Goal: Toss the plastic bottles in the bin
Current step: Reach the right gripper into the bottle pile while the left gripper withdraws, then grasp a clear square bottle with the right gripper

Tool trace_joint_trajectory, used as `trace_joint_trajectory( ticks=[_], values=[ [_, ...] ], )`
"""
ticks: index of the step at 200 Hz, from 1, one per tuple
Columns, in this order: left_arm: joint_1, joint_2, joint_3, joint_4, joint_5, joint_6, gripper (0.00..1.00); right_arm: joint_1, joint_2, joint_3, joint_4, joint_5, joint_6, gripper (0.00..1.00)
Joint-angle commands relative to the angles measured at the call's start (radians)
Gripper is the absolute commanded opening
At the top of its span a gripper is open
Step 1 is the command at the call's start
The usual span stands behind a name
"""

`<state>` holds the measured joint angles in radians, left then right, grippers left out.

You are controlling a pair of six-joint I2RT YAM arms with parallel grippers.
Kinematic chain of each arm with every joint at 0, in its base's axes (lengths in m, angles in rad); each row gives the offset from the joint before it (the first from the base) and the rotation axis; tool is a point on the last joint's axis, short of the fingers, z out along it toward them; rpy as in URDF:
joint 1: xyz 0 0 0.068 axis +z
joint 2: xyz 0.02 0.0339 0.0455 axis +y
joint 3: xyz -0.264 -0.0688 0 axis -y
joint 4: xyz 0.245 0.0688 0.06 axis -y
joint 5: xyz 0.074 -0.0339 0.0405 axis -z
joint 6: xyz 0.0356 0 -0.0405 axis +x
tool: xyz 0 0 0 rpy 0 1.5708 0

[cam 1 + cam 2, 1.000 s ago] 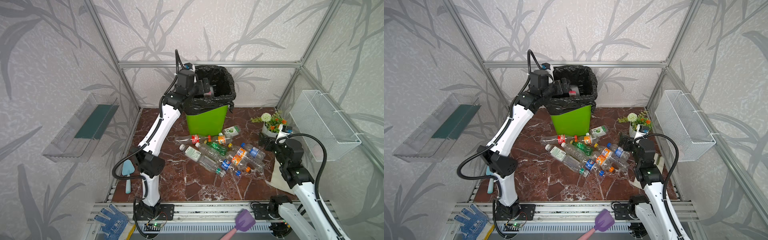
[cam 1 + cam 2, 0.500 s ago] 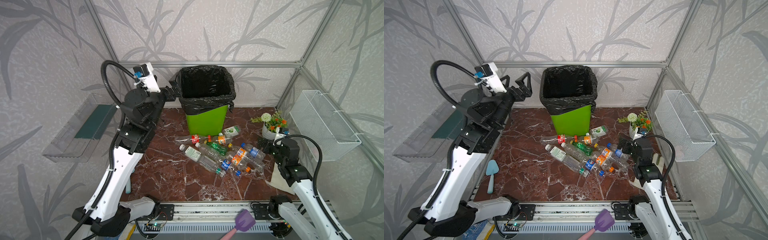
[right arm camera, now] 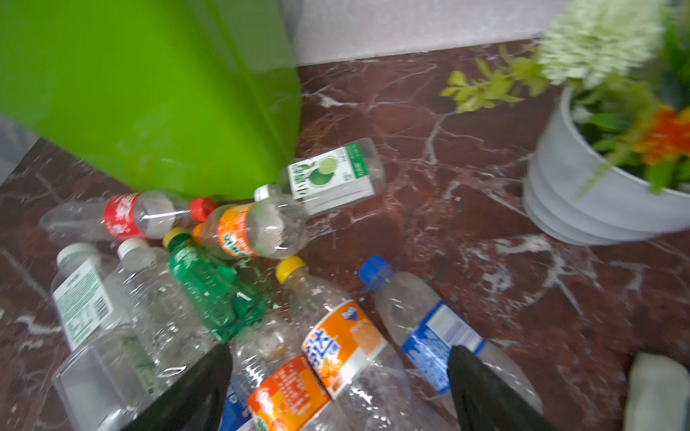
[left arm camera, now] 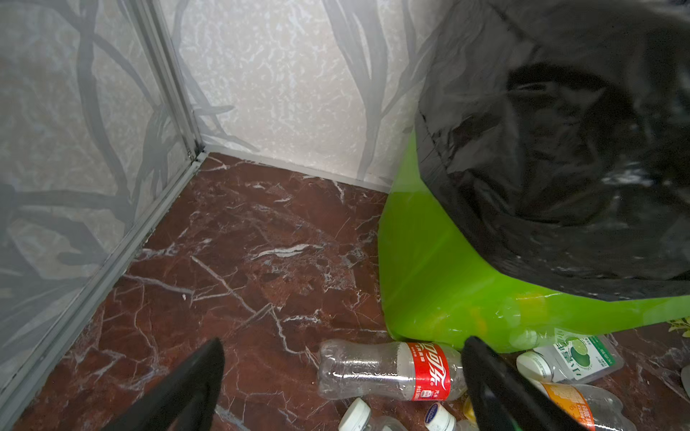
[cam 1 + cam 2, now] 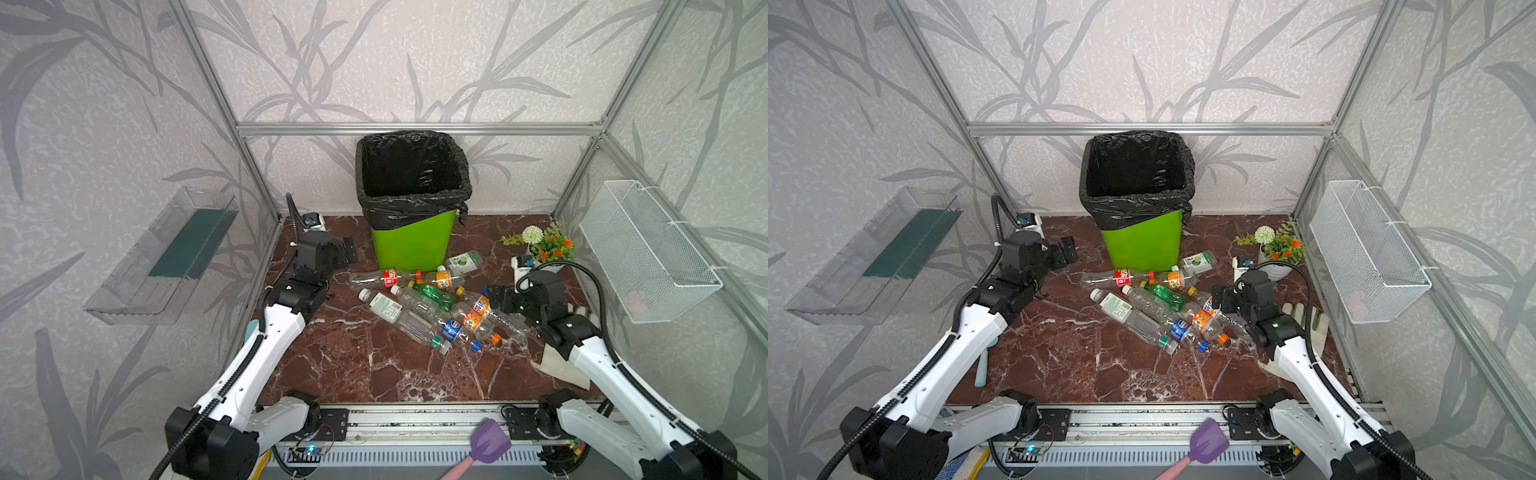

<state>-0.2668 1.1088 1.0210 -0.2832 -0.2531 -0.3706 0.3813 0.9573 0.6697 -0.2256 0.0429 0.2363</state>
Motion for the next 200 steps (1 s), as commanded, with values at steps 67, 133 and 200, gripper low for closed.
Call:
trace_joint_trajectory(
  ticks=[67, 133, 200],
  values=[
    [0.075, -0.016, -0.185, -0.005, 0.017, -0.172, 0.99, 0.468, 0.364, 0.160, 0.125, 0.036, -0.192, 0.90],
    [0.087, -0.065, -0.293, 0.000, 0.015, -0.206, 0.99, 0.553, 0.606, 0.326, 0.004, -0.038, -0.237, 0.87],
    [0.093, -0.079, -0.327, 0.007, 0.023, -0.215, 0.99, 0.578, 0.712, 0.397, -0.093, -0.052, -0.254, 0.82]
  ],
)
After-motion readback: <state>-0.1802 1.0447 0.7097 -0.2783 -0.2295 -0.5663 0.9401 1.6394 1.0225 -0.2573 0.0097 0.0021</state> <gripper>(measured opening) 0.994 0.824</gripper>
